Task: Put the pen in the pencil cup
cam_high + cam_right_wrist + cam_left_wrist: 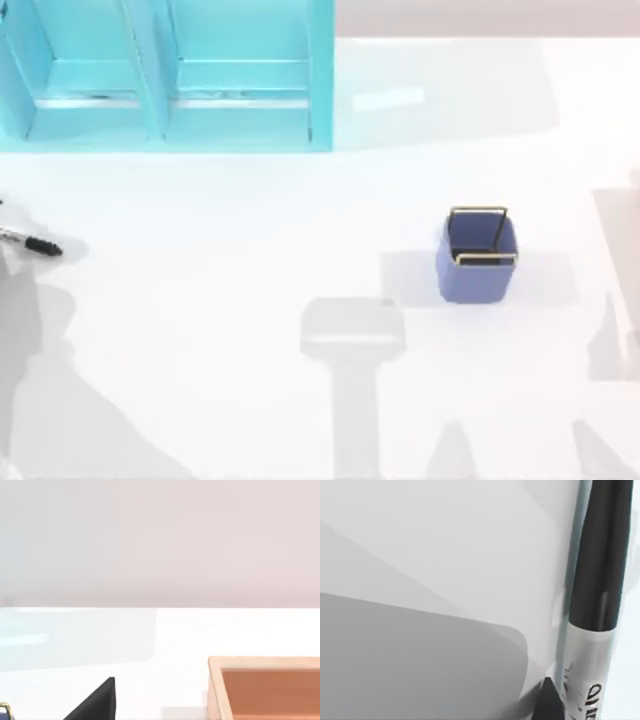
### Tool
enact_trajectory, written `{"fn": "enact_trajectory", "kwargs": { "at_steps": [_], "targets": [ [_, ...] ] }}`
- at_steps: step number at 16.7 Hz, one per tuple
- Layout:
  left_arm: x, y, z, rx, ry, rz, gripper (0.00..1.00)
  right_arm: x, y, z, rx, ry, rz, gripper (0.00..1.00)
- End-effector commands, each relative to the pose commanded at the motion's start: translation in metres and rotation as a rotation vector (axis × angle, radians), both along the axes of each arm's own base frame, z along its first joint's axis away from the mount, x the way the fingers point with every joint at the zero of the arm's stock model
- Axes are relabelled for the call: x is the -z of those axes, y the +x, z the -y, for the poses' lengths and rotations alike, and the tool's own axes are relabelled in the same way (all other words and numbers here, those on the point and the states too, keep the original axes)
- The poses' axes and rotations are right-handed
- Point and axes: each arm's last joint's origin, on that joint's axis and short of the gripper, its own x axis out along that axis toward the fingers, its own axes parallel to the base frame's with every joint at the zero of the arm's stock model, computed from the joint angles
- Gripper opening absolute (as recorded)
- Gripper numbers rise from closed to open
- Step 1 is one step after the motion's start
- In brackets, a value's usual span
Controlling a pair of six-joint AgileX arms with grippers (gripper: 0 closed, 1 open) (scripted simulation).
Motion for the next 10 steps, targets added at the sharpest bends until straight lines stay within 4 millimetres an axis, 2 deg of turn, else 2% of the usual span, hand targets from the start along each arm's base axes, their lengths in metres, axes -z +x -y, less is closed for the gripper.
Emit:
{"fn": "enact_trajectory", "kwargs": {
  "at_steps": [7,10],
  "targets": [
    [0.0,0.0,0.0,0.0,0.0,0.0,0.02,0.0,0.0,0.0,0.0,0.0,0.0,1.0],
    [0.0,0.0,0.0,0.0,0.0,0.0,0.0,0.0,0.0,0.0,0.0,0.0,0.0,1.0]
  ]
}}
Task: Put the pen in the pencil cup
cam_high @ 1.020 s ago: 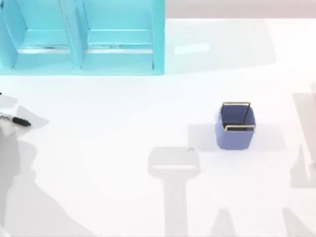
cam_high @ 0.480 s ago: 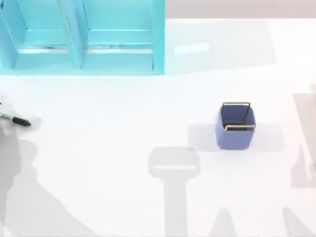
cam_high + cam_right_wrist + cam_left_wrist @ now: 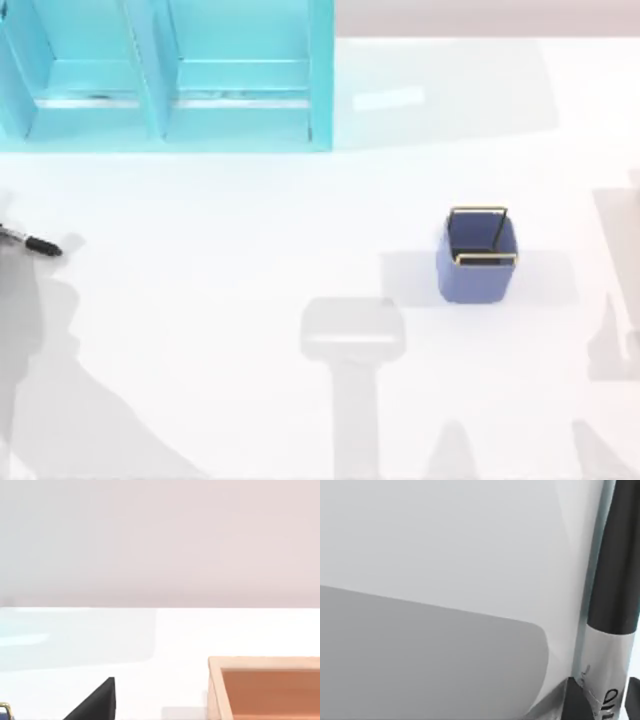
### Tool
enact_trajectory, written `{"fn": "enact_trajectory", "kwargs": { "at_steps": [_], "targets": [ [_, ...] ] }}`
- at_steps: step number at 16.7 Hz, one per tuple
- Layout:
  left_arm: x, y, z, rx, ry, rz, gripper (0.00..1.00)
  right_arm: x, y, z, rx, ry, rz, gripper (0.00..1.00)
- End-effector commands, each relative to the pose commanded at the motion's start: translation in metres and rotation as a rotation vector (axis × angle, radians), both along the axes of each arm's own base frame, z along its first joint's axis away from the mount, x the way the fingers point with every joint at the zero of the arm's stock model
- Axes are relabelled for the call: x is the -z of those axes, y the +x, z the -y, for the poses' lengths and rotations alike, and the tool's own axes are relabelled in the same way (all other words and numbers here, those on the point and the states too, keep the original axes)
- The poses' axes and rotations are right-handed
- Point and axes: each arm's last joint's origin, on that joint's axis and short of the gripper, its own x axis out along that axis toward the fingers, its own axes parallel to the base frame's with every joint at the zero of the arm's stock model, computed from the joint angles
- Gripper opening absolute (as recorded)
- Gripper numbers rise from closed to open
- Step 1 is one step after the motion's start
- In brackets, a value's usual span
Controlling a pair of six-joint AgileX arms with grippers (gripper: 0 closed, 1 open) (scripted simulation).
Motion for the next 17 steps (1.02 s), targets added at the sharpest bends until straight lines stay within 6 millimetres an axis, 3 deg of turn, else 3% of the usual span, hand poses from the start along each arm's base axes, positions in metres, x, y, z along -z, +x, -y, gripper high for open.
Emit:
{"fn": "enact_trajectory", "kwargs": {
  "at_steps": [5,6,8,11,14,17],
  "targets": [
    [0.0,0.0,0.0,0.0,0.0,0.0,0.0,0.0,0.0,0.0,0.0,0.0,0.0,1.0],
    [-0.037,-0.009,-0.015,-0.036,0.066,-0.146,0.0,0.0,0.0,0.0,0.0,0.0,0.0,1.0],
    [-0.04,-0.01,-0.016,-0.037,0.065,-0.146,0.0,0.0,0.0,0.0,0.0,0.0,0.0,1.0],
    [-0.06,-0.023,-0.023,-0.039,0.062,-0.151,0.0,0.0,0.0,0.0,0.0,0.0,0.0,1.0],
    [-0.097,-0.047,-0.031,-0.038,0.059,-0.154,0.0,0.0,0.0,0.0,0.0,0.0,0.0,1.0],
    [-0.142,-0.083,-0.033,-0.037,0.065,-0.142,0.0,0.0,0.0,0.0,0.0,0.0,0.0,1.0]
  ]
}}
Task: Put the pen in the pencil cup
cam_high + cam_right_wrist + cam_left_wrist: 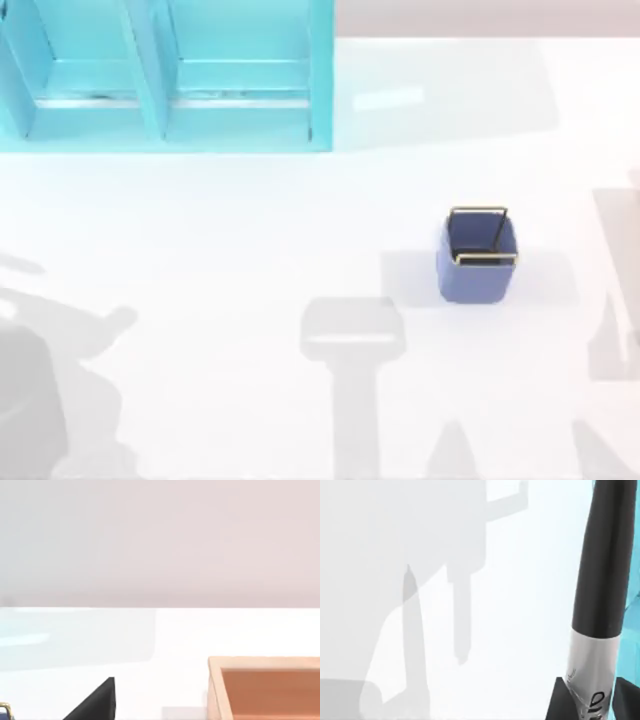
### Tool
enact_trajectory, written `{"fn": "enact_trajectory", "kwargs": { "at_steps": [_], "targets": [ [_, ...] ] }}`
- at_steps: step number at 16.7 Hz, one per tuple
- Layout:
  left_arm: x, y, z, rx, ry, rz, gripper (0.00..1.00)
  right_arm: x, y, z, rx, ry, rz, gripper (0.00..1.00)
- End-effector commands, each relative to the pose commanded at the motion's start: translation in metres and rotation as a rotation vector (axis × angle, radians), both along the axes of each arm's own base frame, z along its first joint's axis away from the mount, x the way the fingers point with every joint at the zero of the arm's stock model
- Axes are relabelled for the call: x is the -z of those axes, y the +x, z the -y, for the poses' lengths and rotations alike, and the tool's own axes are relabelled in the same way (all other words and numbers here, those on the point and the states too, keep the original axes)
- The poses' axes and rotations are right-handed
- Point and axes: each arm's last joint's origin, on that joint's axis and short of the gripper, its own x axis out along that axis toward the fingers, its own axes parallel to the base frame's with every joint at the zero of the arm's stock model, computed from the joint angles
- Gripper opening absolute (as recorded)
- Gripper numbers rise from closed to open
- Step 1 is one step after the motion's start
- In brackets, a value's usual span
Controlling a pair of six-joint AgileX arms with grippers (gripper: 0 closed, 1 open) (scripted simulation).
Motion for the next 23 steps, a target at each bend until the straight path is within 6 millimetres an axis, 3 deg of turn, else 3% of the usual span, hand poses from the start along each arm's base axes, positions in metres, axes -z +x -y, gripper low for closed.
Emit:
{"fn": "enact_trajectory", "kwargs": {
  "at_steps": [3,6,11,17,20,23],
  "targets": [
    [-0.031,-0.04,0.006,0.002,0.002,0.001,0.0,0.0,0.0,0.0,0.0,0.0,0.0,1.0],
    [-0.043,-0.068,0.013,0.001,0.002,-0.001,0.0,0.0,0.0,0.0,0.0,0.0,0.0,1.0],
    [-0.045,-0.075,0.015,0.001,0.001,-0.003,0.0,0.0,0.0,0.0,0.0,0.0,0.0,1.0],
    [-0.051,-0.059,0.014,0.014,0.095,-0.027,0.0,0.0,0.0,0.0,0.0,0.0,0.0,1.0],
    [-0.06,-0.031,0.015,0.029,0.262,-0.067,0.0,0.0,0.0,0.0,0.0,0.0,0.0,1.0],
    [-0.071,0.01,0.026,0.05,0.489,-0.103,0.0,0.0,0.0,0.0,0.0,0.0,0.0,1.0]
  ]
}}
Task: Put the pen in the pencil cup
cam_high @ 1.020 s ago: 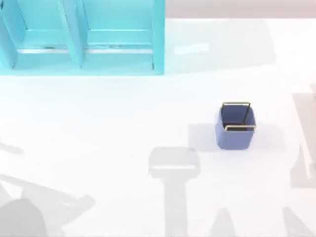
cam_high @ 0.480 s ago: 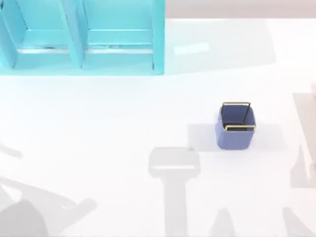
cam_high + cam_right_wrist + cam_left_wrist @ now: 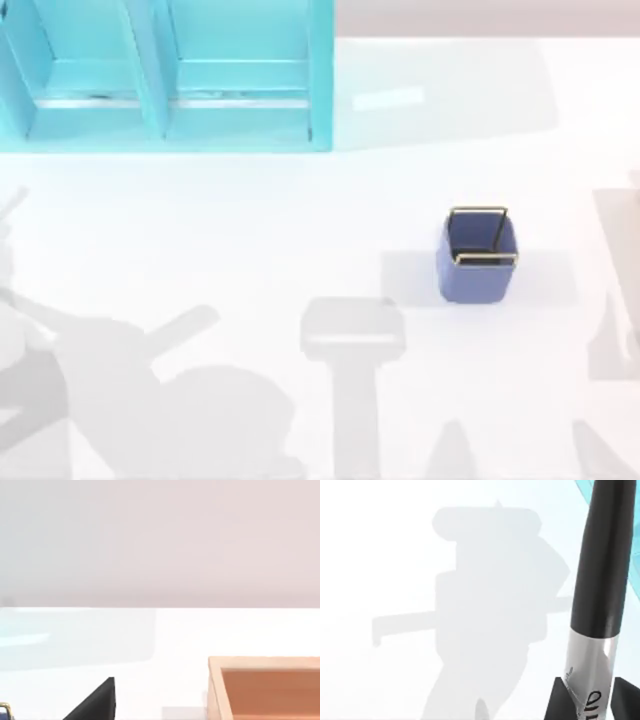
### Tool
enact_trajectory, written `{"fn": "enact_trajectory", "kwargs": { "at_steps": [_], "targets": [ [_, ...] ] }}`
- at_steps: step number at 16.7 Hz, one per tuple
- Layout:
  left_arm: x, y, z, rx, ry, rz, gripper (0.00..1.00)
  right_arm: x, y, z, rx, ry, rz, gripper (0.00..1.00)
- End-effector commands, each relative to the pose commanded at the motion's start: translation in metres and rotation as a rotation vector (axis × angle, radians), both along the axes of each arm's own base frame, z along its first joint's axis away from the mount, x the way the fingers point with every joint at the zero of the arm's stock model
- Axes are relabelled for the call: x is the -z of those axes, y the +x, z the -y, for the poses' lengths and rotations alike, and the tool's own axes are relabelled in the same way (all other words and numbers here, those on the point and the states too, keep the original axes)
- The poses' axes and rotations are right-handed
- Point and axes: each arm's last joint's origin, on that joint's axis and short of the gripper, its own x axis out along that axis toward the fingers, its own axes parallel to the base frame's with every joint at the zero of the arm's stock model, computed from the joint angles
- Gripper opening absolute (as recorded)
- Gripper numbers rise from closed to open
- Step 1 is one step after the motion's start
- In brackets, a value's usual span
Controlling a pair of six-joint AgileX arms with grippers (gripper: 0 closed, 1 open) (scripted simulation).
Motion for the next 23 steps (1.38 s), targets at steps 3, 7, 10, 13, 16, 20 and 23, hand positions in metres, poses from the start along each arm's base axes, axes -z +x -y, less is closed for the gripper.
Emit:
{"fn": "enact_trajectory", "kwargs": {
  "at_steps": [3,7,10,13,16,20,23],
  "targets": [
    [-0.012,0.049,0.028,0.032,0.248,-0.005,0.0,0.0,0.0,0.0,0.0,0.0,0.0,1.0],
    [-0.029,0.111,0.104,0.062,0.566,0.06,0.0,0.0,0.0,0.0,0.0,0.0,0.0,1.0],
    [-0.037,0.14,0.189,0.072,0.754,0.154,0.0,0.0,0.0,0.0,0.0,0.0,0.0,1.0],
    [-0.035,0.143,0.29,0.079,0.883,0.262,0.0,0.0,0.0,0.0,0.0,0.0,0.0,1.0],
    [-0.02,0.118,0.392,0.092,0.961,0.364,0.0,0.0,0.0,0.0,0.0,0.0,0.0,1.0],
    [0.011,0.054,0.504,0.121,1.007,0.482,0.0,0.0,0.0,0.0,0.0,0.0,0.0,1.0],
    [0.034,0.003,0.558,0.14,1.011,0.549,0.0,0.0,0.0,0.0,0.0,0.0,0.0,1.0]
  ]
}}
